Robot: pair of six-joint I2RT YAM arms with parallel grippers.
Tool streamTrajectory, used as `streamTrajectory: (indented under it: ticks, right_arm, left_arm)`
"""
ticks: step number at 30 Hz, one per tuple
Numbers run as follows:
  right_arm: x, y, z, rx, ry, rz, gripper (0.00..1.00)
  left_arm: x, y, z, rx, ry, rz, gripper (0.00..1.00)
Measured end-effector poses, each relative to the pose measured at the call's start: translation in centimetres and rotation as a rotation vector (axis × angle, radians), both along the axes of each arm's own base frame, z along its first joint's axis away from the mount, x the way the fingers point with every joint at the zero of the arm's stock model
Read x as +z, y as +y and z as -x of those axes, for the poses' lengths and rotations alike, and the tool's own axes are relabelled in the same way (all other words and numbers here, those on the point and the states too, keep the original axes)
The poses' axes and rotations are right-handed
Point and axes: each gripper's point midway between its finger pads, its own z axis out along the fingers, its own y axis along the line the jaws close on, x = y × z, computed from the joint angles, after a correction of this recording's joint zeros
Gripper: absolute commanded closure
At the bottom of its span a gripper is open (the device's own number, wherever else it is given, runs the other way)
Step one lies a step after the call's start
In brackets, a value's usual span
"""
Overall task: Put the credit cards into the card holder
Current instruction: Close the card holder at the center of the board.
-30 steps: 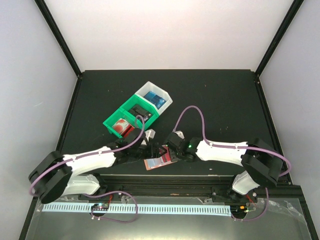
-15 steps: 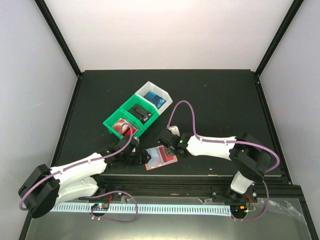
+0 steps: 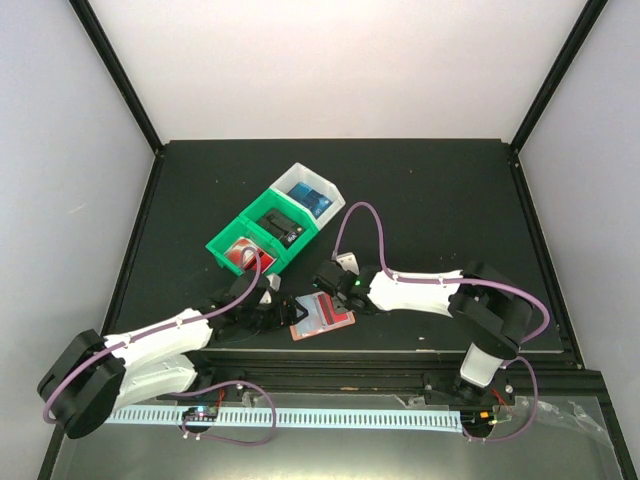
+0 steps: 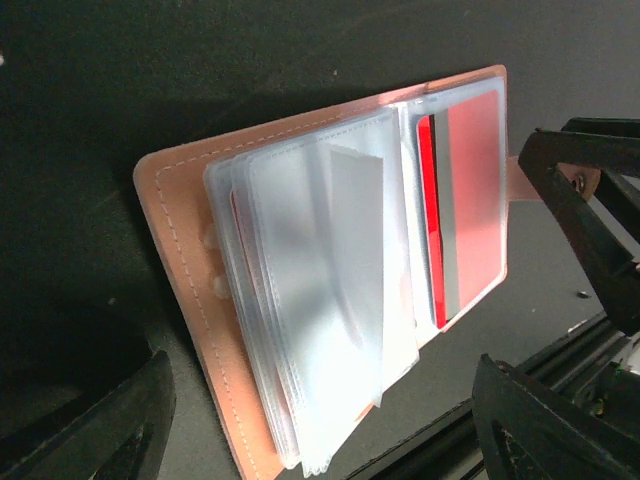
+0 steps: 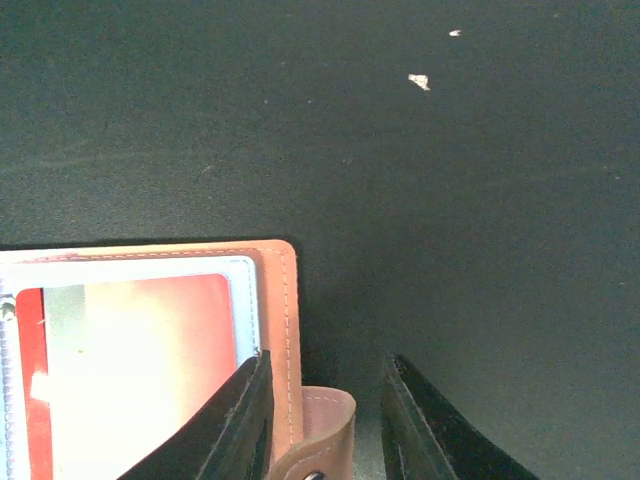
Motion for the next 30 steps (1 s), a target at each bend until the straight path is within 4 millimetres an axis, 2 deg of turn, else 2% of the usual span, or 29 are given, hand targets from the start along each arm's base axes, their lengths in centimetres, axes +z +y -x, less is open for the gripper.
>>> streamTrajectory:
  ticks: [4,12,18,24,30]
  right_arm:
    - [-0.1,0.3,0.1,0.006,0.009,-0.013,0.69]
    - [-0.5,0.9,0.5,0.034,0.032,-0.040,0.57]
    - [-0.6,0.8,1.3,0.062,0.054,-0.063,0.58]
    - [-0.9,0.7,1.1,0.048,0.051,-0.056,0.60]
    - [-1.0,0.8,1.0,0.044,0.046,-0.059,0.60]
  left_arm:
    - [0.1,-0.3,0.0,0.006,0.015,0.042,0.18]
    - [0.2,-0.6,-0.3,0.018,0.033,0.080,0.21]
    - [0.5,-0.7,-0.6,0.023,0.035,0.102,0.26]
    - [0.5,-0.9,-0.5,0.011,0.039,0.129,0.26]
    - [1.4,-2.1,-0.5,-0.031,0.040,0.200,0.30]
